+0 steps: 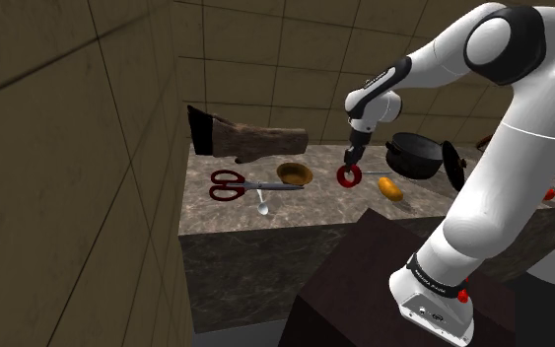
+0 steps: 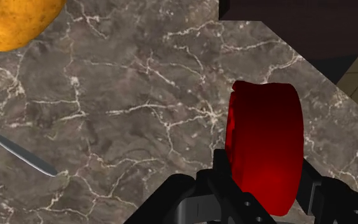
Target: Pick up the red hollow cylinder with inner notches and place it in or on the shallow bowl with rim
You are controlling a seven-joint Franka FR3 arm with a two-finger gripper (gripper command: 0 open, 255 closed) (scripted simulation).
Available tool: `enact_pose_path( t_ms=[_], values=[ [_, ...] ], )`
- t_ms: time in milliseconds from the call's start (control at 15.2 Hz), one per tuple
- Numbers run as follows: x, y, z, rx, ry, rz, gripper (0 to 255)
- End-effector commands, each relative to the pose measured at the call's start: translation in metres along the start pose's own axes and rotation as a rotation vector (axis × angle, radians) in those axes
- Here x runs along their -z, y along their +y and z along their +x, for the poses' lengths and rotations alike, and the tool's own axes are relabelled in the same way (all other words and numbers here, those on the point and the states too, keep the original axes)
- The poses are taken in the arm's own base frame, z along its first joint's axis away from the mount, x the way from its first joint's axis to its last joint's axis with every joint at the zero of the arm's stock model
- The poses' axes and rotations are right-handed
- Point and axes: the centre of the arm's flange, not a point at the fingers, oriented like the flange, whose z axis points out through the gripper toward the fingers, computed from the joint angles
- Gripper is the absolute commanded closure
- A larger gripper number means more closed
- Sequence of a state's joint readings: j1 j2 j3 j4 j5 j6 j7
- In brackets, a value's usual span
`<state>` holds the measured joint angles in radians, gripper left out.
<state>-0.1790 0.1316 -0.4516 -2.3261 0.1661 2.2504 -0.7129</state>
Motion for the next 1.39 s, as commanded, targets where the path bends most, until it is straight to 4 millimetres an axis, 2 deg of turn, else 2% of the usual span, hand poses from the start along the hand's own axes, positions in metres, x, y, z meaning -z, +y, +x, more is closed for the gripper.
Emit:
enact_pose_path(
  t_ms=[0,330,1320],
  values=[
    [0.011,-0.002,-0.002,0.0,0.0,0.0,255],
    [0.035,-0.006,-0.005,0.0,0.0,0.0,255],
    [0.073,-0.064,0.181,0.0,0.0,0.0,255]
  ],
)
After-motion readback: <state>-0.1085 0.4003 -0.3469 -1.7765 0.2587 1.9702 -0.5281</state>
